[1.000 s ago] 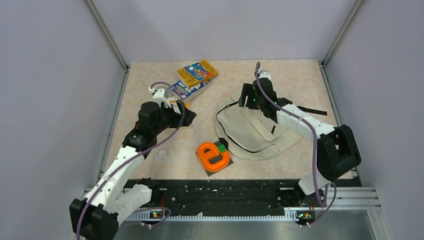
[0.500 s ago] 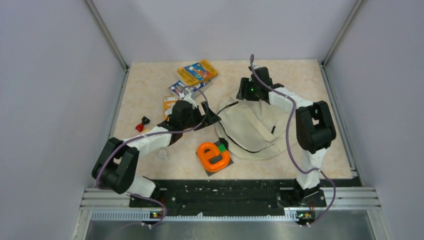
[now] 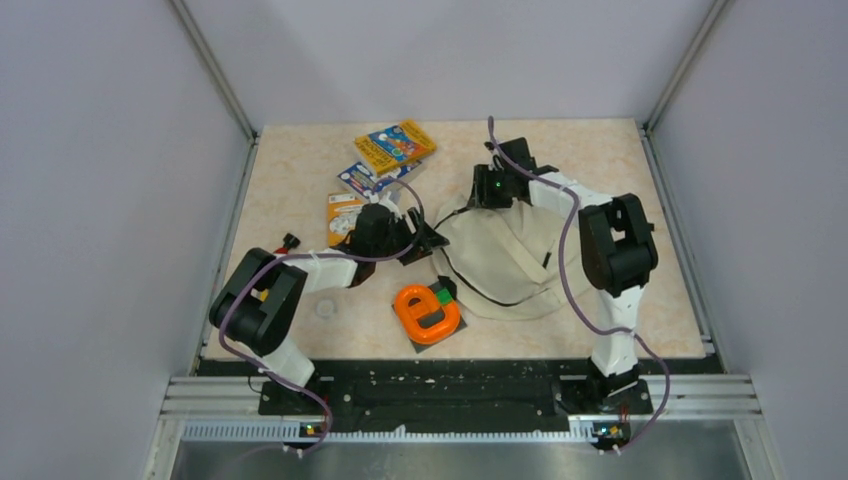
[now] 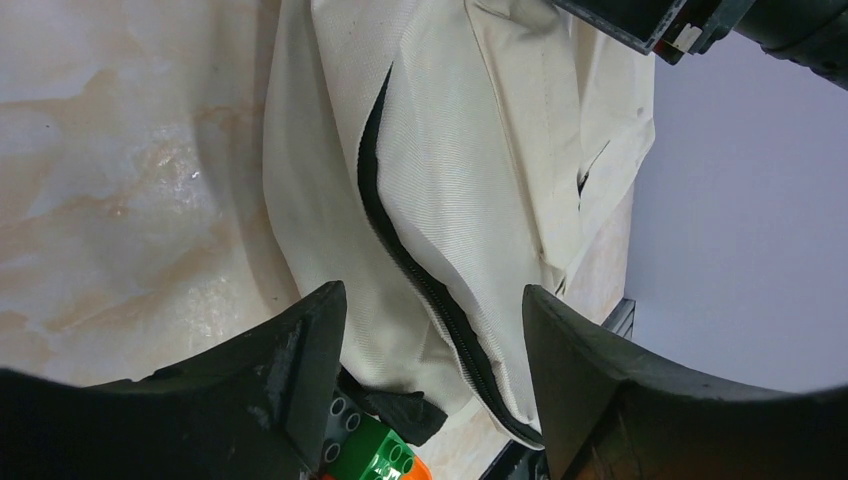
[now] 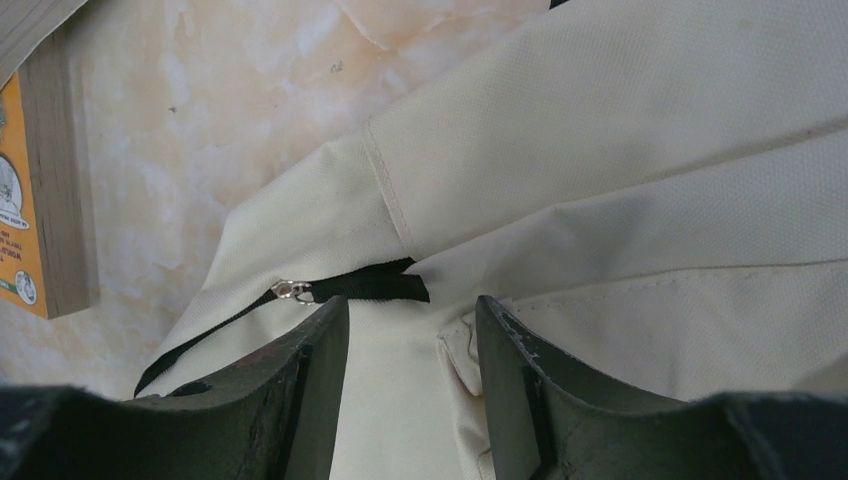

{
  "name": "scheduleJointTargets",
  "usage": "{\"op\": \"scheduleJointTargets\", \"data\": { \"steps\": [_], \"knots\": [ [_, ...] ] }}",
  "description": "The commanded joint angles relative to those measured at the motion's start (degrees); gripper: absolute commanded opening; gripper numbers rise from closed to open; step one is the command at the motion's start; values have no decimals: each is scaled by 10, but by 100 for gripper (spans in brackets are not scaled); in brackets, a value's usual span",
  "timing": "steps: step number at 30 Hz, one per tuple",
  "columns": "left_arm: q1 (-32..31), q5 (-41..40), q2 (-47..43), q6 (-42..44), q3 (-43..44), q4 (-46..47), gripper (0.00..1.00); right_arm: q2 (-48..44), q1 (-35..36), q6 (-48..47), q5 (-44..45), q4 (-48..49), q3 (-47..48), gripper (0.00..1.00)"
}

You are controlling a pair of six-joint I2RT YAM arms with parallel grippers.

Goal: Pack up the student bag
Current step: Unzip the student bag at the center of the board.

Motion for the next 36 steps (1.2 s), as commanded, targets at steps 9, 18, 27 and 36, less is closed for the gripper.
{"op": "scheduleJointTargets", "data": {
  "steps": [9, 18, 27, 36],
  "knots": [
    [-7, 4, 26, 0, 33, 29, 60, 42, -1, -20, -33, -7, 69, 44],
    [-8, 11, 44, 4, 43, 21, 43, 55, -1, -13, -53, -6, 79, 37],
    [-8, 16, 52, 9, 50, 12, 16, 57, 0, 2, -79, 11, 71, 24],
    [-9, 15, 57, 11, 52, 4, 0, 48, -1, 3, -77, 16, 67, 0]
  ]
}}
